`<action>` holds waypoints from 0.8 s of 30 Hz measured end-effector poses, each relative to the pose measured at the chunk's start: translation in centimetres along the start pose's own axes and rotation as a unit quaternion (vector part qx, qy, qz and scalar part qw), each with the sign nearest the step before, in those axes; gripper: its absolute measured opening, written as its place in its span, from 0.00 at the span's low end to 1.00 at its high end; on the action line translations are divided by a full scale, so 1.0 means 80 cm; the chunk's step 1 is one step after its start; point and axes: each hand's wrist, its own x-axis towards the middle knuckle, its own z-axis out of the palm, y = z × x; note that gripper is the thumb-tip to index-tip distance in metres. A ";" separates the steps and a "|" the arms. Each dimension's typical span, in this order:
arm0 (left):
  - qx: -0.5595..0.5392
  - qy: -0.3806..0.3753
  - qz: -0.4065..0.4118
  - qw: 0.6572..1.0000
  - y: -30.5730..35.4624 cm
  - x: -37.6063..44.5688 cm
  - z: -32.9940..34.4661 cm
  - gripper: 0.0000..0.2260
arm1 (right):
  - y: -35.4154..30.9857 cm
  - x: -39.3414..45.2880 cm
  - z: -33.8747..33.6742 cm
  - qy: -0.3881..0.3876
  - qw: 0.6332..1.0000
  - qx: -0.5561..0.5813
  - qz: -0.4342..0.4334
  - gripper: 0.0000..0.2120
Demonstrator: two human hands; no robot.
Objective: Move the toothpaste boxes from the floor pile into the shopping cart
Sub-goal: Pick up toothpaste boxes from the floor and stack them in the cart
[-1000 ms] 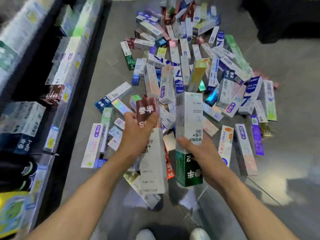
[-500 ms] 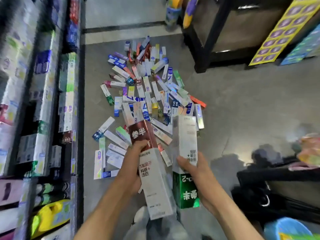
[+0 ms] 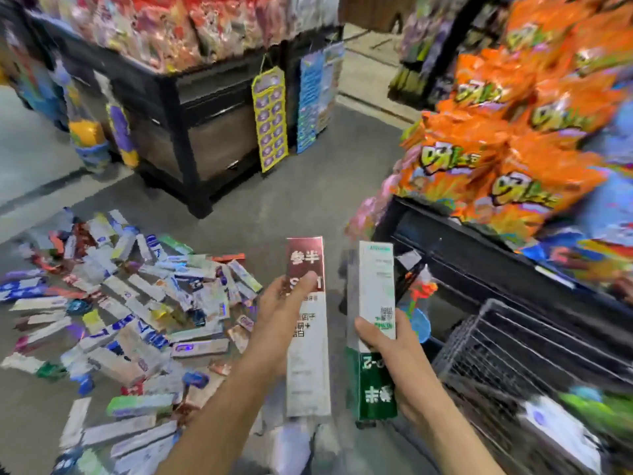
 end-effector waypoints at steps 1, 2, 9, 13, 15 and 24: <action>0.019 -0.035 -0.001 0.999 -0.004 -0.004 0.025 0.18 | 0.000 -0.015 -0.021 0.028 0.999 0.016 0.001 0.18; 0.037 -0.066 -0.007 0.997 -0.008 -0.010 0.052 0.16 | 0.003 -0.030 -0.043 0.056 0.998 0.024 -0.002 0.18; 0.104 -0.244 -0.064 0.962 -0.087 -0.037 0.219 0.17 | 0.045 -0.109 -0.200 0.259 0.964 0.060 -0.005 0.21; 0.160 -0.320 -0.101 0.928 -0.139 -0.061 0.309 0.18 | 0.079 -0.138 -0.291 0.332 0.936 0.119 0.010 0.21; 0.181 -0.340 -0.114 0.916 -0.166 -0.073 0.356 0.19 | 0.097 -0.147 -0.341 0.357 0.924 0.136 0.024 0.23; 0.260 -0.343 -0.147 0.891 -0.292 -0.127 0.557 0.14 | 0.159 -0.184 -0.555 0.430 0.880 0.198 0.043 0.17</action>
